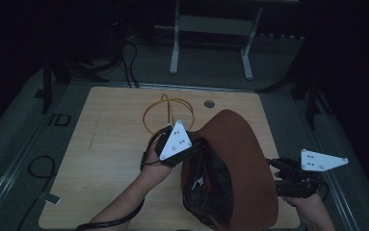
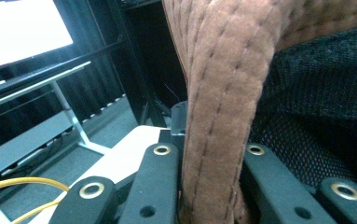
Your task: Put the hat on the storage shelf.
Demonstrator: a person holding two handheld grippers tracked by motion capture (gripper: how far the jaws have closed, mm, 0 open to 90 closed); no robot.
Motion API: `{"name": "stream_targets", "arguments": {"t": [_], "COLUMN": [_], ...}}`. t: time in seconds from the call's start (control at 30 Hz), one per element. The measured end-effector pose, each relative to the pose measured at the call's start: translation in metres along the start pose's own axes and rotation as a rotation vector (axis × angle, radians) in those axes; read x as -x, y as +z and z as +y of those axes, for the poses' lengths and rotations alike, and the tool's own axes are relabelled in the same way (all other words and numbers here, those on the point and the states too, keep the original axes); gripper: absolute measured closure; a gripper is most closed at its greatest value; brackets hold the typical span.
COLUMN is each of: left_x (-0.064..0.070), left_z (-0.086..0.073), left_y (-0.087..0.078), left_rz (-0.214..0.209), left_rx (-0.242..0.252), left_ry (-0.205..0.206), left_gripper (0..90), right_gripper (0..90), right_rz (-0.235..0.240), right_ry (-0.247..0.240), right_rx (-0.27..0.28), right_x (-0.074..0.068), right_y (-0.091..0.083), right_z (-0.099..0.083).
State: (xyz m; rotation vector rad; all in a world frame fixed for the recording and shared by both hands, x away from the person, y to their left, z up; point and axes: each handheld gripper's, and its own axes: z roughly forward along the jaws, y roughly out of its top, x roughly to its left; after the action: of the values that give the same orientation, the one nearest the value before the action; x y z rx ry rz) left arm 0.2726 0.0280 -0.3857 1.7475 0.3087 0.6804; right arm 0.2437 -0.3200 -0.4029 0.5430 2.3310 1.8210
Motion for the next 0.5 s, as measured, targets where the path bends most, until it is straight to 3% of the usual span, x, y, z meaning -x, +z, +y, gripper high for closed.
{"name": "stream_targets", "arguments": {"t": [0.03, 0.13, 0.3, 0.5], "left_x": [0.001, 0.003, 0.012, 0.020], "left_z": [0.000, 0.001, 0.004, 0.007], "left_y": [0.000, 0.001, 0.003, 0.006], "left_rz": [0.002, 0.013, 0.048, 0.078], "left_rx": [0.002, 0.007, 0.016, 0.025], "left_ry": [-0.001, -0.007, 0.009, 0.018], "left_gripper": [83.6, 83.6, 83.7, 83.6], "right_gripper": [44.2, 44.2, 43.4, 44.2], "right_rz": [0.027, 0.045, 0.092, 0.117], "right_ry": [0.002, 0.004, 0.016, 0.023], "right_rx": [0.000, -0.012, -0.057, -0.070], "right_x": [-0.001, -0.002, -0.004, -0.008], "right_y": [0.004, 0.011, 0.036, 0.054], "right_z": [0.001, 0.000, -0.004, -0.004]}}
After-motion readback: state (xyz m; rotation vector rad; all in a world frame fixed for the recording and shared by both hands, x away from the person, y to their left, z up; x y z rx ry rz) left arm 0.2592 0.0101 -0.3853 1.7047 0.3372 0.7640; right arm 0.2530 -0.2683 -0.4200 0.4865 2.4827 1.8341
